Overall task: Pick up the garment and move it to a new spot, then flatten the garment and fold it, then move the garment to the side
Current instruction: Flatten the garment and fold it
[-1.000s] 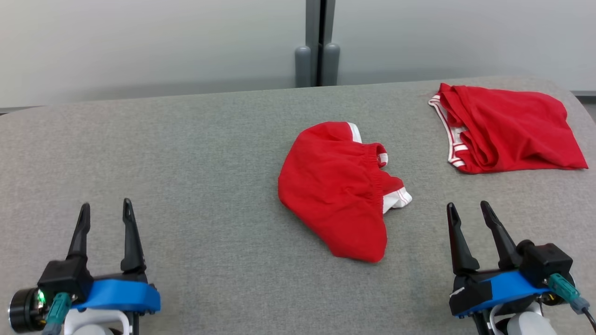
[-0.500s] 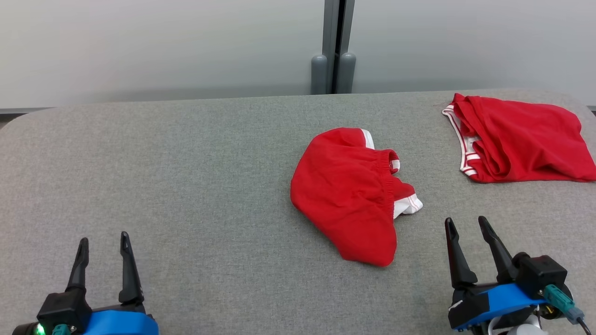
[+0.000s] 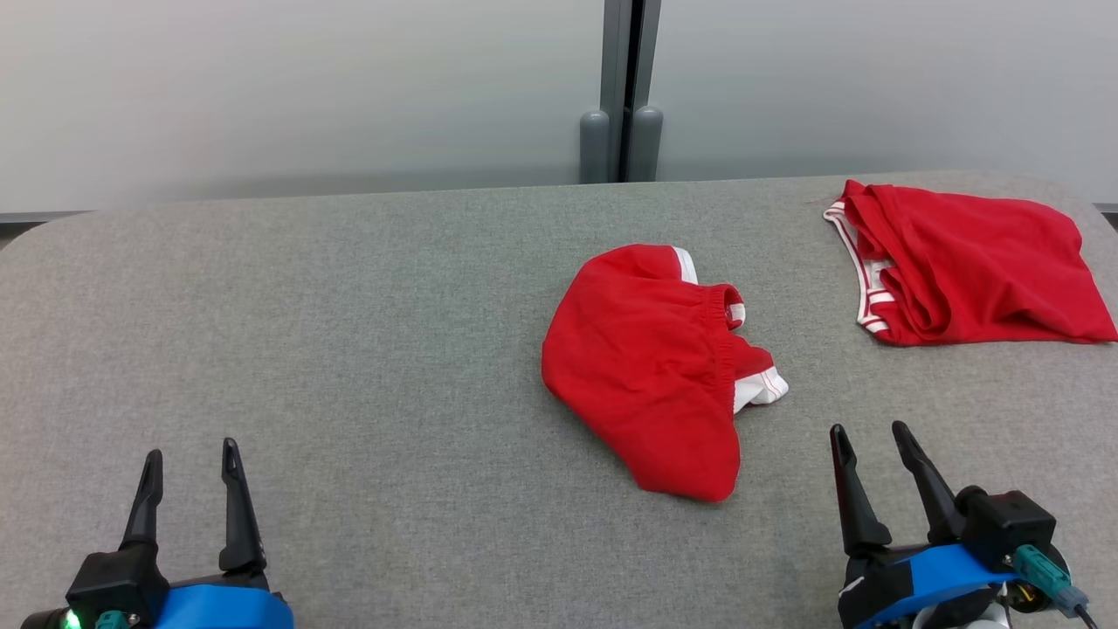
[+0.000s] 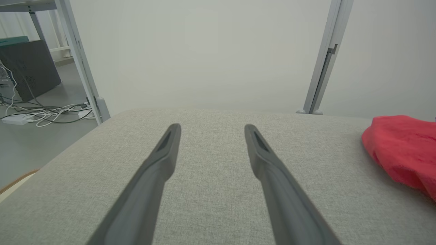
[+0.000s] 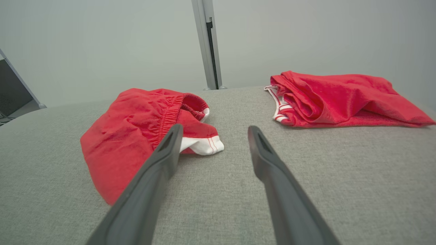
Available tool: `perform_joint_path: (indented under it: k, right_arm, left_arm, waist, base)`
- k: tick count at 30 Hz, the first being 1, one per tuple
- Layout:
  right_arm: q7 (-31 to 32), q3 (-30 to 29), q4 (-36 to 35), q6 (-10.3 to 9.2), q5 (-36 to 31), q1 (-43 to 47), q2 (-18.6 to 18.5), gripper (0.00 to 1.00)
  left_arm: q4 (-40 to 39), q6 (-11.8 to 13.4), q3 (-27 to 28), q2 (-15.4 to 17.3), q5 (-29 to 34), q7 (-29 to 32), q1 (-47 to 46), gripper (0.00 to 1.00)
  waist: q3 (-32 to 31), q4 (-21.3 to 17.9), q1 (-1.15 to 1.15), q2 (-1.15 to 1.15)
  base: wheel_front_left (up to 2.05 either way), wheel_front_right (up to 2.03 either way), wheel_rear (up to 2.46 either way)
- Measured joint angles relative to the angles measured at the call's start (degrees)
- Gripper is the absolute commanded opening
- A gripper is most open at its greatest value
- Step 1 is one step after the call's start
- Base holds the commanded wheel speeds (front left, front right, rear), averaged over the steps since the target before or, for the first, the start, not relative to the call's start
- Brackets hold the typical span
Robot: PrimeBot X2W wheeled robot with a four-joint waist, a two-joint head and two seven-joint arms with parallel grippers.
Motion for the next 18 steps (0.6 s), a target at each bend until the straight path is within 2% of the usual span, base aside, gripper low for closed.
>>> perform_joint_path:
  k: [10, 18]
  right_arm:
    - [0.4, 2.1, 0.8, 0.00, 0.0, -0.6, 0.0, 1.00]
    - [2.9, 7.8, 3.9, 0.00, -0.3, -9.0, 0.0, 1.00]
  left_arm:
    - [0.5, -0.6, 1.1, -0.9, 1.1, 0.0, 0.0, 1.00]
    - [0.5, -1.2, 1.4, -1.6, 1.9, 0.0, -0.9, 1.00]
  waist:
    - [-0.1, -0.2, 0.00, 0.00]
    - [1.2, -0.2, 0.00, 0.00]
  base:
    - [0.00, 0.00, 0.00]
    - [0.00, 0.00, 0.00]
